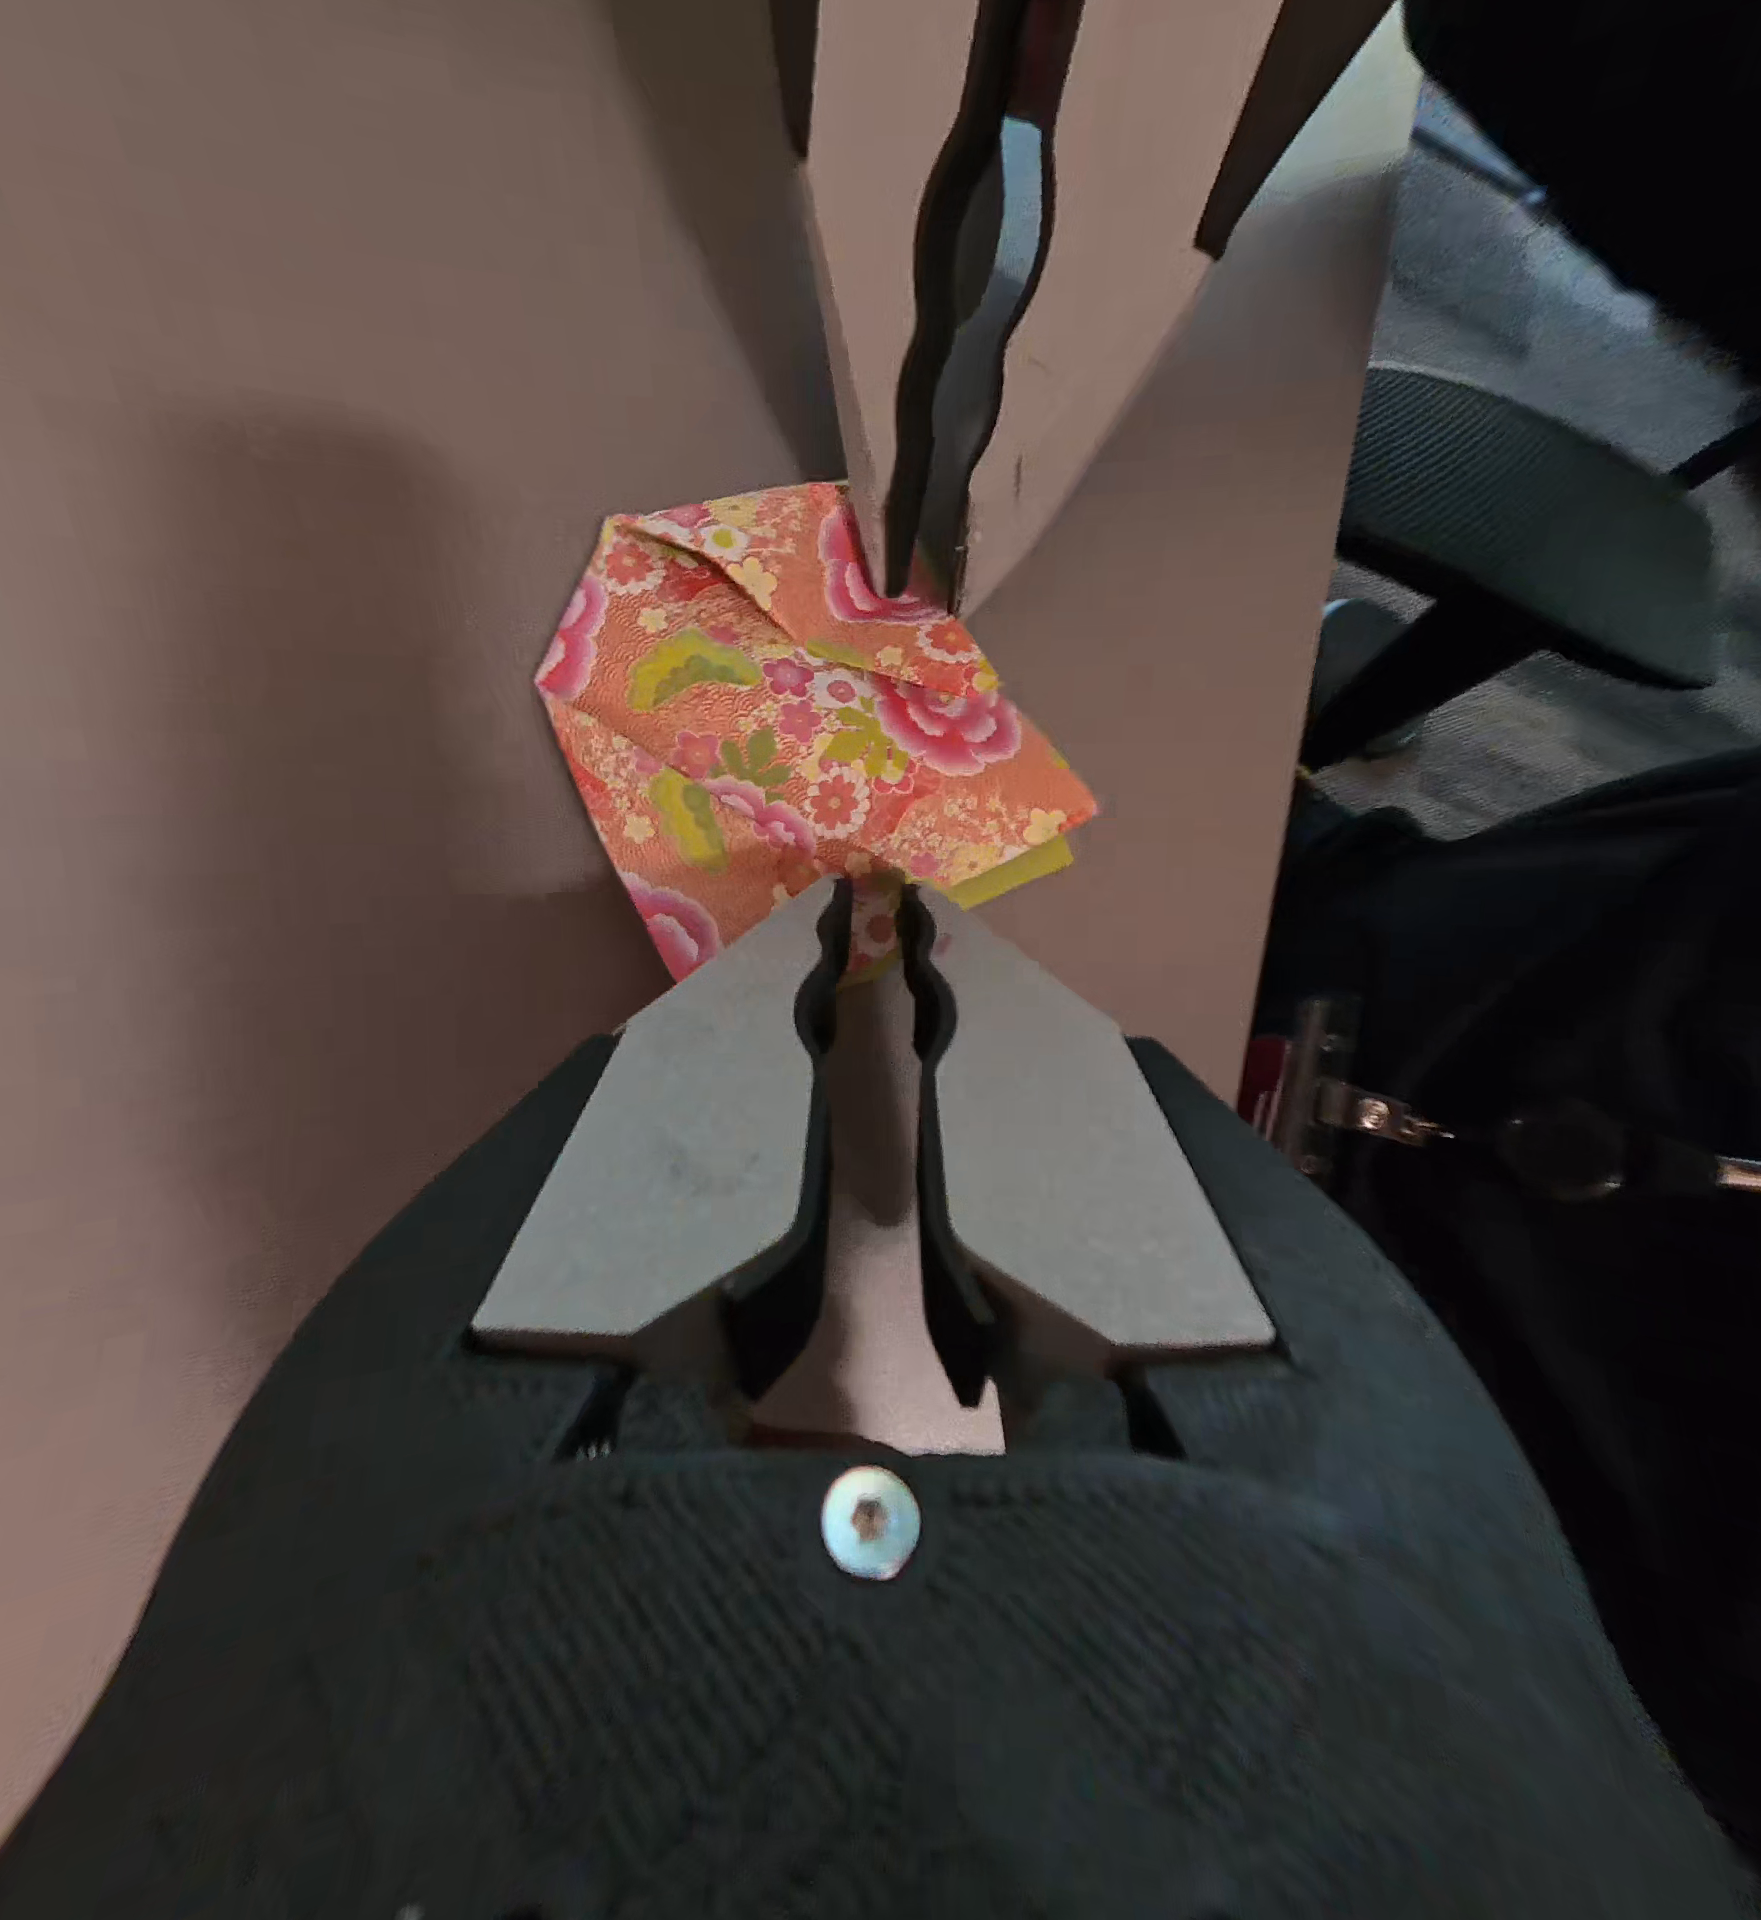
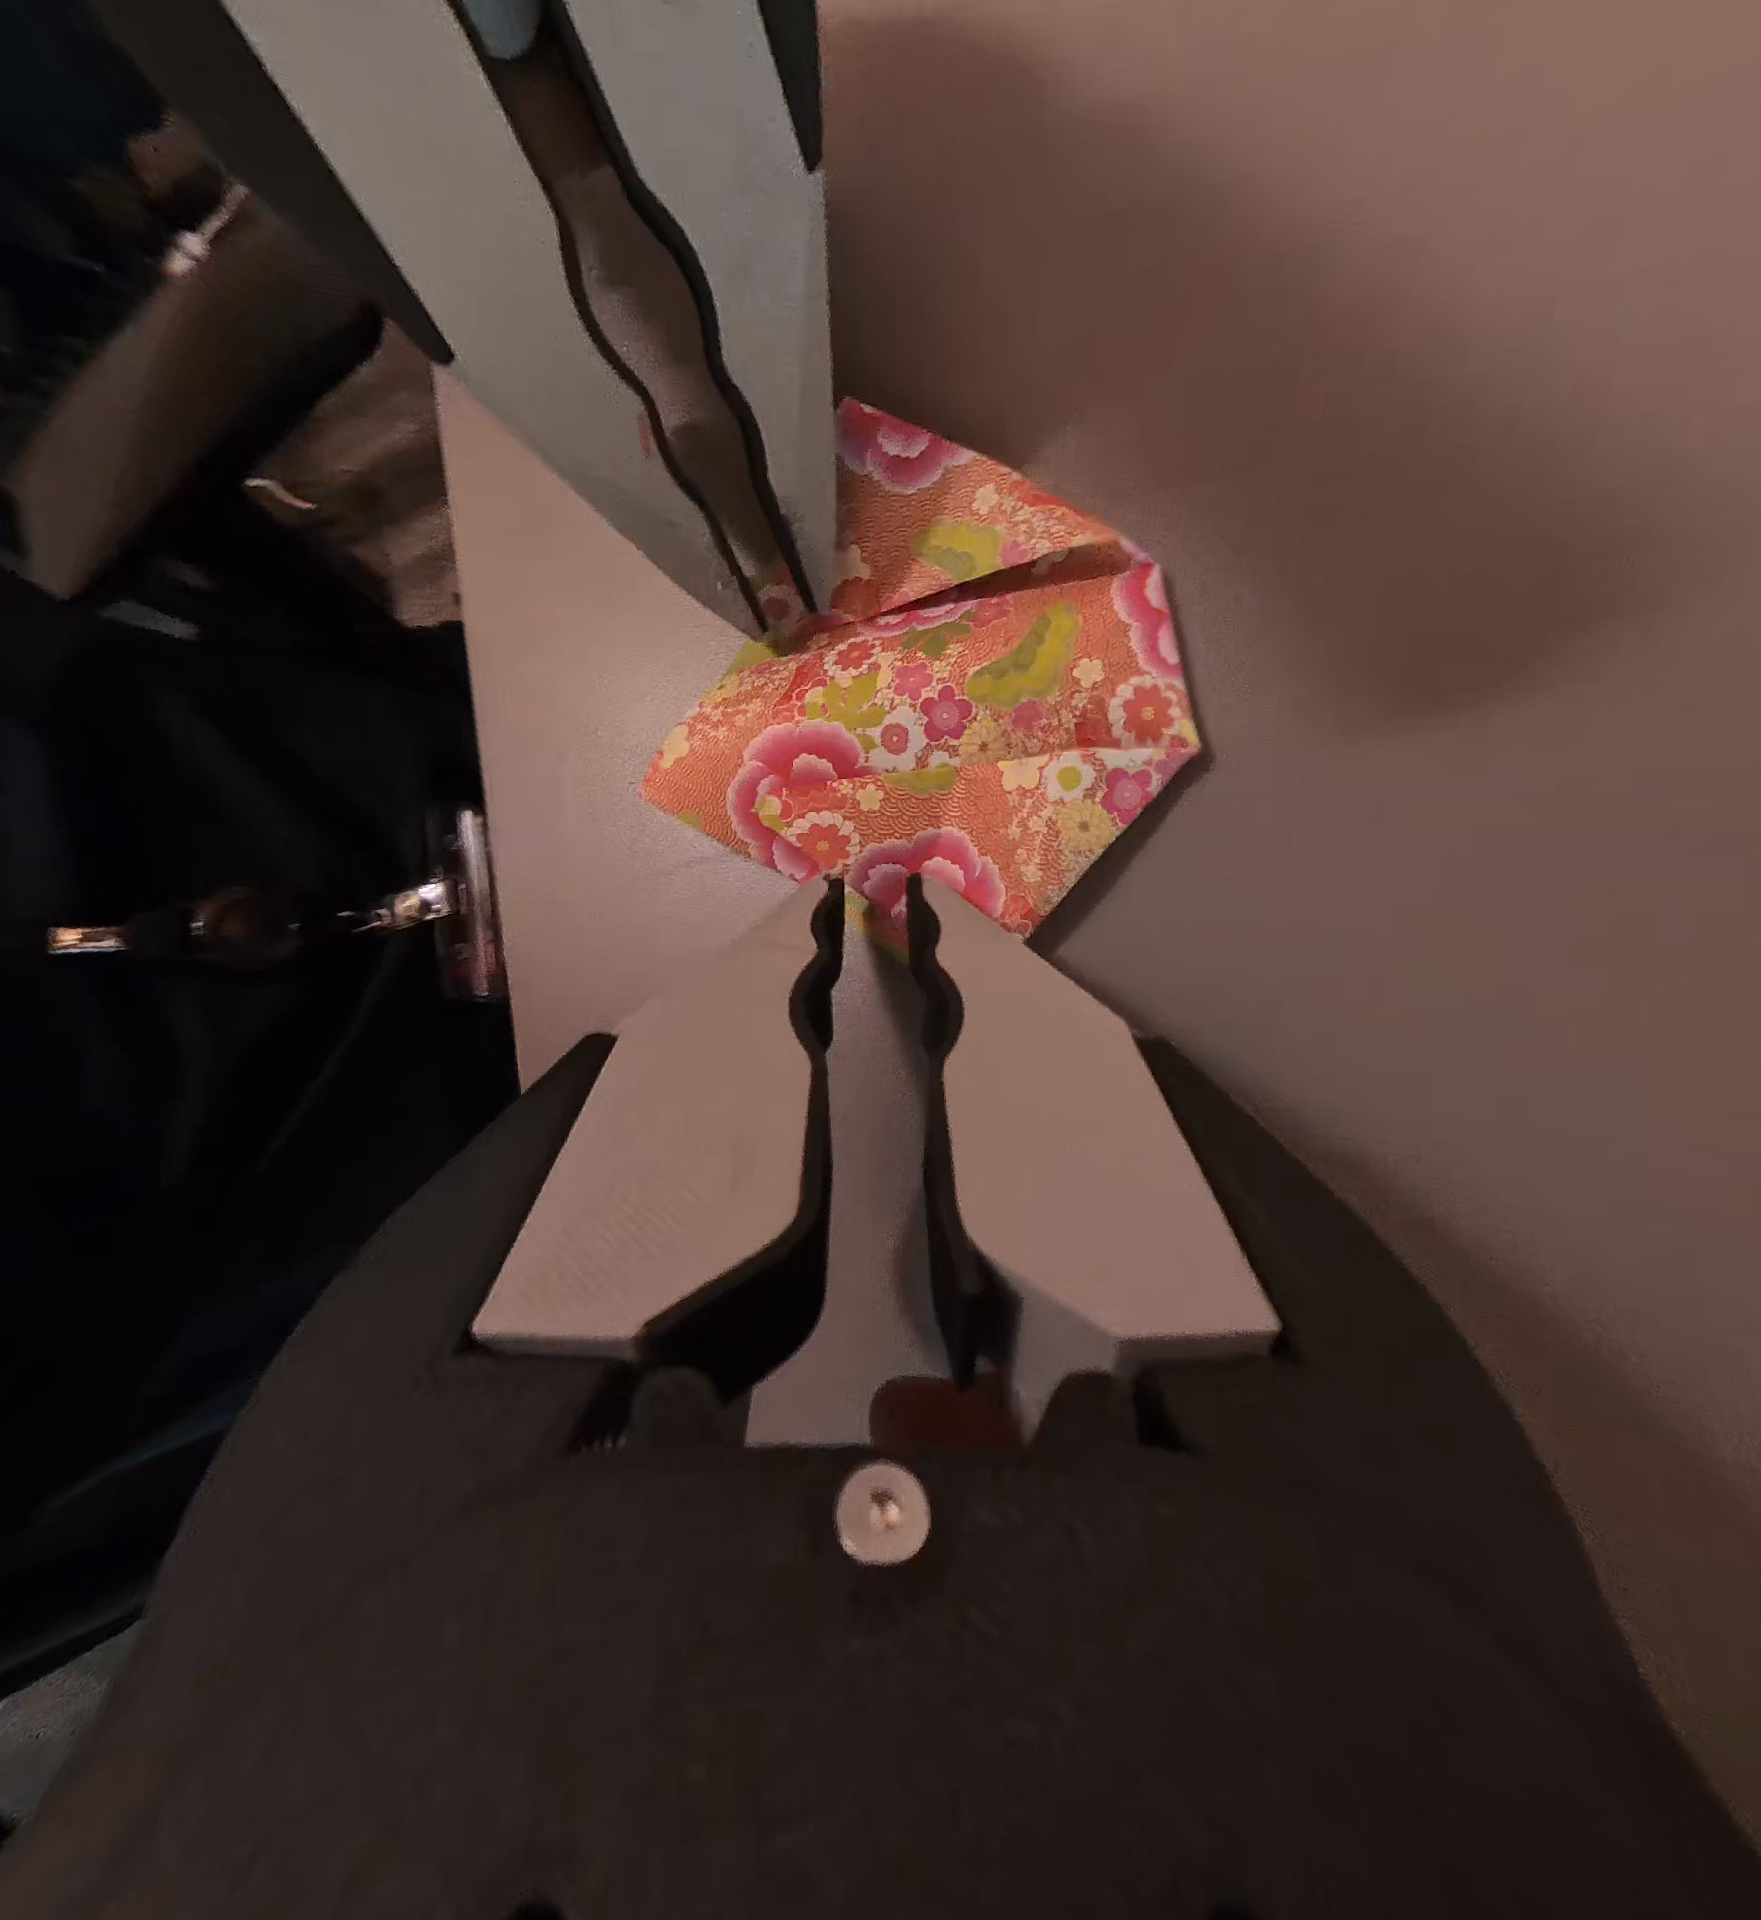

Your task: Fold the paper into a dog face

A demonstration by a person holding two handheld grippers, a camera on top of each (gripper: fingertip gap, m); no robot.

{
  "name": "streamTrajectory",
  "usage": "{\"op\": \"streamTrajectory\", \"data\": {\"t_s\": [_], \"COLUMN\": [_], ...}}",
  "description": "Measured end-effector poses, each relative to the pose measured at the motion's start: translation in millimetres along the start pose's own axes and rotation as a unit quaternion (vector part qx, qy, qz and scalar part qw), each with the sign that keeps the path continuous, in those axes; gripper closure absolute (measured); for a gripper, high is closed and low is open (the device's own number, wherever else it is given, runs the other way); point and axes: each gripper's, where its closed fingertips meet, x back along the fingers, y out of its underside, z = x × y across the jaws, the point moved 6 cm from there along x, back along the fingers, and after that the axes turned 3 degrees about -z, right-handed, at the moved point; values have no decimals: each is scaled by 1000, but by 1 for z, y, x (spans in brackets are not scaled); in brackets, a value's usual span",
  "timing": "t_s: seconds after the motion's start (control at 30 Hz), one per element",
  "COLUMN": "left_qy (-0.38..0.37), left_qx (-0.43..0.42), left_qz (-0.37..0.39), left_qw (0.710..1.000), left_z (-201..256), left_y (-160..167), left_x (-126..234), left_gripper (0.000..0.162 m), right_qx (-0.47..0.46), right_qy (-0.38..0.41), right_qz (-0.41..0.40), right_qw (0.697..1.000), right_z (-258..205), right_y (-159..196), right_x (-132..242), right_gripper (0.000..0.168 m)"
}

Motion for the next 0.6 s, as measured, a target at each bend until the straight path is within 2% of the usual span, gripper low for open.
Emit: {"op": "streamTrajectory", "data": {"t_s": [0.23, 0.4, 0.53, 0.6], "left_qy": [68, 97, 108, 85], "left_qx": [33, 50, 31, 6], "left_qz": [4, 10, 75, 109], "left_qw": [997, 994, 991, 990], "left_z": [-7, -11, -10, -13], "left_y": [3, 0, -22, -36], "left_x": [7, 13, 27, 27], "left_gripper": [142, 141, 140, 144], "right_qx": [-33, -8, -6, -11], "right_qy": [-83, -74, -71, -80], "right_qz": [-41, -70, -80, -75], "right_qw": [995, 995, 994, 994], "right_z": [11, 10, 10, 11], "right_y": [2, -1, -2, -1], "right_x": [1, 1, 1, 1], "right_gripper": [168, 168, 168, 168]}}
